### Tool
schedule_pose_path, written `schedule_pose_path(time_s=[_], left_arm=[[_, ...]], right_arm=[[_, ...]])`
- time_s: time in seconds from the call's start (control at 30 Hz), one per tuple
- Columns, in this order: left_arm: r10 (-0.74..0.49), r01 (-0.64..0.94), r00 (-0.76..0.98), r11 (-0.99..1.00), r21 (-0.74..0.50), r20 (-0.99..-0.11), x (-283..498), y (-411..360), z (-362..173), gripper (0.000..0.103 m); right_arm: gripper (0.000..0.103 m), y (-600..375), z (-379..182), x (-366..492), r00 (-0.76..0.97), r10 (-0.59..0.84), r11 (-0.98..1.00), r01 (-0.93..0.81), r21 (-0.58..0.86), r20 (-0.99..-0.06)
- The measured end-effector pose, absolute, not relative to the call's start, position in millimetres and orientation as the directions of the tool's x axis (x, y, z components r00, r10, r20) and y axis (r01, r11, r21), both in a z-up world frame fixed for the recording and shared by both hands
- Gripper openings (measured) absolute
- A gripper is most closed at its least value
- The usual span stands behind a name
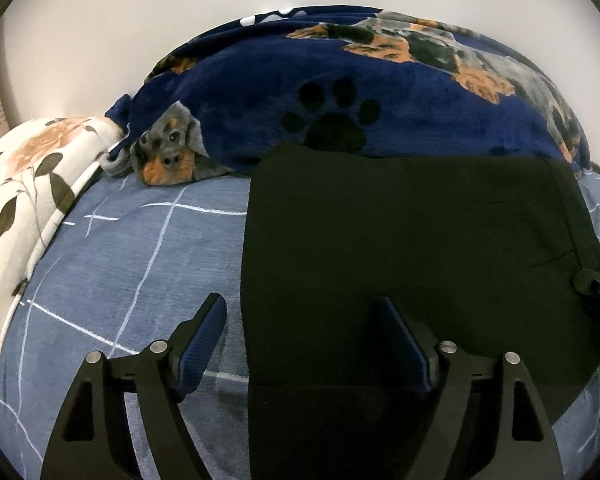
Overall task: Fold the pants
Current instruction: 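Lower the pants onto the sheet and open the left gripper while the right gripper opens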
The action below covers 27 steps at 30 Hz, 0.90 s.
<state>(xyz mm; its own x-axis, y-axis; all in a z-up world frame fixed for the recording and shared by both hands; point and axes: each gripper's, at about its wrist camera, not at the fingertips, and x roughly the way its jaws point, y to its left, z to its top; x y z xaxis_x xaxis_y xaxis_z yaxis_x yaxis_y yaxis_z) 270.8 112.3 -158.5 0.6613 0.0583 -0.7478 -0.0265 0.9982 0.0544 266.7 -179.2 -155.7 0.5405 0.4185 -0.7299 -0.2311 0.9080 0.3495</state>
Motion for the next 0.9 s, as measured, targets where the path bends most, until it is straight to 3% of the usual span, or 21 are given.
schedule_pose_path(time_s=[0.1, 0.37, 0.9], left_arm=[[0.068, -0.033, 0.661, 0.998, 0.062, -0.747, 271, 112, -158, 0.082], [0.081, -0.042, 0.663, 0.997, 0.072, -0.744, 270, 112, -158, 0.084], [0.104, -0.053, 0.667, 0.994, 0.092, -0.738, 269, 111, -158, 0.086]], right_arm=[[0.054, -177, -155, 266, 0.549, 0.404, 0.914, -0.228, 0.334, -0.731], [0.079, -168, -155, 264, 0.568, 0.332, 0.943, -0.219, 0.251, -0.753], [0.089, -176, -149, 257, 0.635, 0.227, 0.973, -0.121, 0.195, -0.739]])
